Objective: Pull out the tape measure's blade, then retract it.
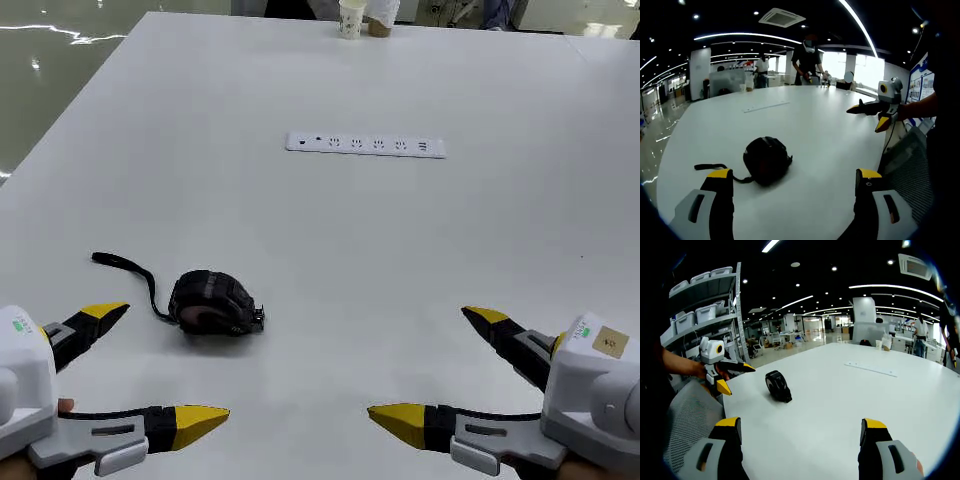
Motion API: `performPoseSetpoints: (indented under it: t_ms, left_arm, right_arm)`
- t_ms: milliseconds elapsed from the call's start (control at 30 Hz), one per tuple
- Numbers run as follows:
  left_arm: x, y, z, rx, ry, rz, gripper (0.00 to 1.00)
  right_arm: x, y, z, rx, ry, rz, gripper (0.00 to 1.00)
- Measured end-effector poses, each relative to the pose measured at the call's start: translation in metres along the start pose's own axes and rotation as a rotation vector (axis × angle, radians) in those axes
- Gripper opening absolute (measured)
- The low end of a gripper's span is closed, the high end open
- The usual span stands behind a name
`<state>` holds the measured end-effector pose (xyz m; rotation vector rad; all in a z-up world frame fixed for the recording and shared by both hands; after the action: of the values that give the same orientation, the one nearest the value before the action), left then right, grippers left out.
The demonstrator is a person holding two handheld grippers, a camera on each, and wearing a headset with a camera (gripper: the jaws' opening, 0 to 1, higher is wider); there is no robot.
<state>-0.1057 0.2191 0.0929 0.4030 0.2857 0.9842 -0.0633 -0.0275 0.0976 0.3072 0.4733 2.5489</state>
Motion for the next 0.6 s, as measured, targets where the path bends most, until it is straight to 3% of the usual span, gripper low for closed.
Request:
performPoseSetpoints:
  t_ms: [467,600]
  left_arm:
    - [0.0077,-0.0052,0.0029,0.022,-0.028,-0.017,0.99]
    - [0.0098,-0.0072,0.0043,0.03,-0.041,-0.025,0.99]
  right_arm:
    - [-0.0028,-0.0037,-0.0005,0.014,0.022,0.021,0.99]
    - [-0.0031,-0.0054,-0.0003,0.024,0.03,0.039,0.95]
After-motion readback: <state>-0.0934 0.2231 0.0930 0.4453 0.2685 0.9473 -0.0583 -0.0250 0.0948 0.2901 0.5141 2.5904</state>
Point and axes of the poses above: the centre of the closed fingertips' face, and the gripper's own axes: y roughly backward along the fingers, x roughly to its left, z roughly out of its top, the point moved 3 cm from there along y, roughly backward along the fingers, and after that the axes turned 1 degree about z, right-handed, at the moved point
